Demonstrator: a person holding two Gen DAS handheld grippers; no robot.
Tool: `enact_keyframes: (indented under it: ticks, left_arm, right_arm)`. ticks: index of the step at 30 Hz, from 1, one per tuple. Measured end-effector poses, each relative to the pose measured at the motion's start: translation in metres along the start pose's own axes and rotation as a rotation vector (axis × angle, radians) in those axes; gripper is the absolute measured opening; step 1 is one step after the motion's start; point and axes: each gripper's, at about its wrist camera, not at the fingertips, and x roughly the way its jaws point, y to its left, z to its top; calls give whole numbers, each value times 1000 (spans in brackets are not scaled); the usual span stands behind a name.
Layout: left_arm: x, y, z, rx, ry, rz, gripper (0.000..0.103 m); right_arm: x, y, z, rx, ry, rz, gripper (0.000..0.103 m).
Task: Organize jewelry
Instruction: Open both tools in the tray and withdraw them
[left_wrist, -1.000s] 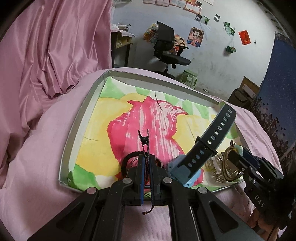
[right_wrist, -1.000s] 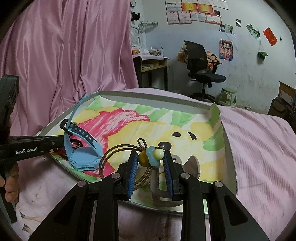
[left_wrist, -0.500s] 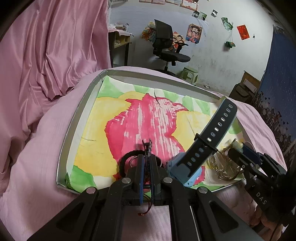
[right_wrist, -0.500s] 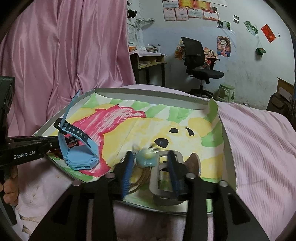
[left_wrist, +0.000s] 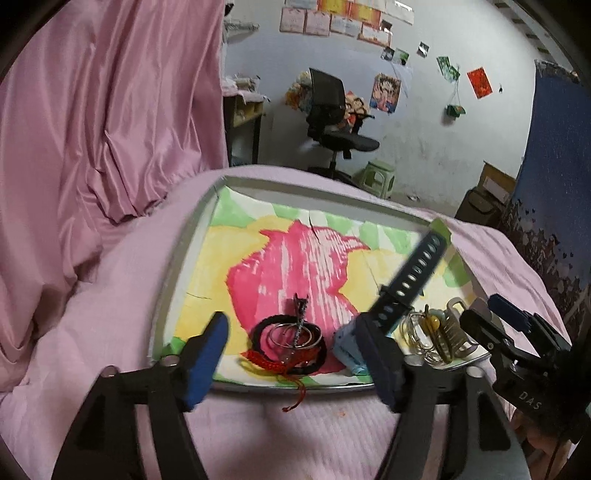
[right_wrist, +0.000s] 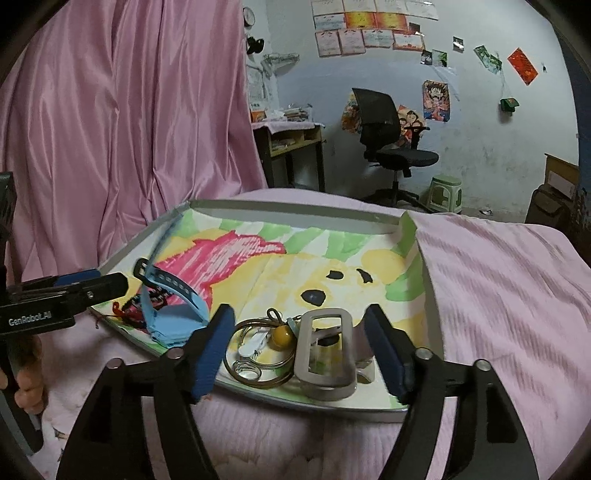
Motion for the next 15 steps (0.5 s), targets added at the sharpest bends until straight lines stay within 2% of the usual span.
enact_keyframes:
  ticks: [3,7,11,15]
  left_arm:
    - [-14,0,-3,4,-51,10,84]
    - [-31,-1,-9,17,-113,35,96]
    - [-49,-3,-16,26,-176,46,101]
    - [-64,-5,-23,28,-224,40,102]
  right_arm:
    - [-9,0,0,3,-26,4,84]
    - [-23,0,0,14,-62,14,93]
    - [-38,-1,-2,28,-97,27,100]
    - [-52,-2,-5,39,-124,39,101]
